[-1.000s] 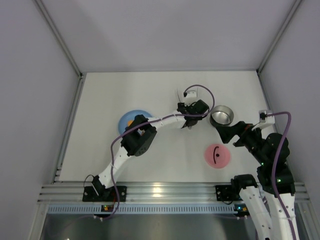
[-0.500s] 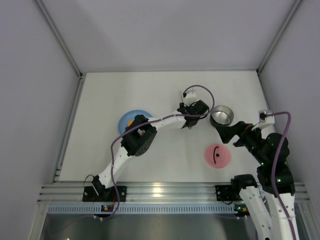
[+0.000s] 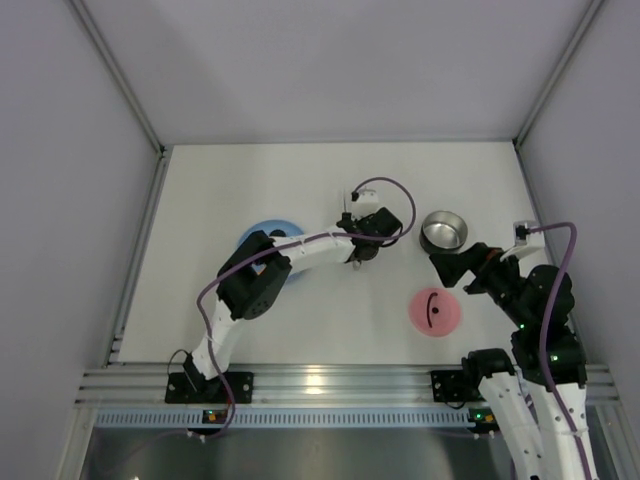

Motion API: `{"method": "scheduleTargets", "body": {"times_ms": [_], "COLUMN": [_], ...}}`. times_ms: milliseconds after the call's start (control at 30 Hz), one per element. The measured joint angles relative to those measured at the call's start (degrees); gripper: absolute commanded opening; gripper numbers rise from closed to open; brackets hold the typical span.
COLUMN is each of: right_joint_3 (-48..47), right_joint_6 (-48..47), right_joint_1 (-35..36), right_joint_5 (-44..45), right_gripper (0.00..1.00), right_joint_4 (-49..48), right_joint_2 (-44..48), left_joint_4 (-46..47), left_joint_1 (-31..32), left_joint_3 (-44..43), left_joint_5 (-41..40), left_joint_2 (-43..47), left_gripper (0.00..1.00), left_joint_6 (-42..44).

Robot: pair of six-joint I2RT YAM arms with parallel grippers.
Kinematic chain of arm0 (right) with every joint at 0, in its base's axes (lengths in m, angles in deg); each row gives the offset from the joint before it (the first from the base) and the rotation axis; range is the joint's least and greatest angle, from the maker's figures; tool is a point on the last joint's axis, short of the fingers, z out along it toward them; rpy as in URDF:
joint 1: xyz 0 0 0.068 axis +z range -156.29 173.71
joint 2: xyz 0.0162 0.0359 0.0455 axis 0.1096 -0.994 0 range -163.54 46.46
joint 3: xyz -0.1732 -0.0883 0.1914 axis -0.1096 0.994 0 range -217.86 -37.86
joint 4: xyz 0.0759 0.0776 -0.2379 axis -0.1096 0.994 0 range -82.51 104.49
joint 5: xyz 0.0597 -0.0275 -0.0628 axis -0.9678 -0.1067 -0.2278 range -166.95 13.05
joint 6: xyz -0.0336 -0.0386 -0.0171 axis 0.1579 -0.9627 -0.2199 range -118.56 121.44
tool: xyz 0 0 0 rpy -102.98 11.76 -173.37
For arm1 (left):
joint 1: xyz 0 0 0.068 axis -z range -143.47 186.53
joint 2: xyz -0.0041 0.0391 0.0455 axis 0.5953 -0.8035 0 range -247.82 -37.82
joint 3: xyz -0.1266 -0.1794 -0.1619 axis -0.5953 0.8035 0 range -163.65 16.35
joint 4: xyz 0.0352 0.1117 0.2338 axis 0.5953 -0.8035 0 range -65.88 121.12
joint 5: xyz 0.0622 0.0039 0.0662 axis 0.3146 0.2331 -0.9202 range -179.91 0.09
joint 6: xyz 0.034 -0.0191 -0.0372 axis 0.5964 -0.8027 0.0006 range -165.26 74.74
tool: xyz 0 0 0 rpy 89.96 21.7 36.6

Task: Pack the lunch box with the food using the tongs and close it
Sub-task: Pick up the clamp at the center of the board.

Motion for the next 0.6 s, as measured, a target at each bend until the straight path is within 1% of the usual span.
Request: {"method": "scheduleTargets", "body": {"times_ms": [133,300,600], "right_joint_3": [1.4,2.2,2.6], "right_joint_6": [0.6,1.1,1.2], "right_joint_1": [0.0,0.0,0.0], "right_joint_5": [-0.4,-0.8,-1.0], "right_gripper": [1.00,1.00,0.99], "right_joint_4": [-0.3,-0.7,-1.5], "right_joint_2": [-0.2,-1.0,-2.1], "left_joint_4": [-0.8,-0.7,-1.9], "left_joint_1": [0.0,0.0,0.0], "left_joint_3": [5.9,10.6,15.8], "left_joint_5": [0.2,0.2,0.2], "left_joint_2": [7.2,15.0,20.7], "left_gripper": [0.50,0.50,0.51], "left_joint_6": [1.1,2.2,2.9]}}
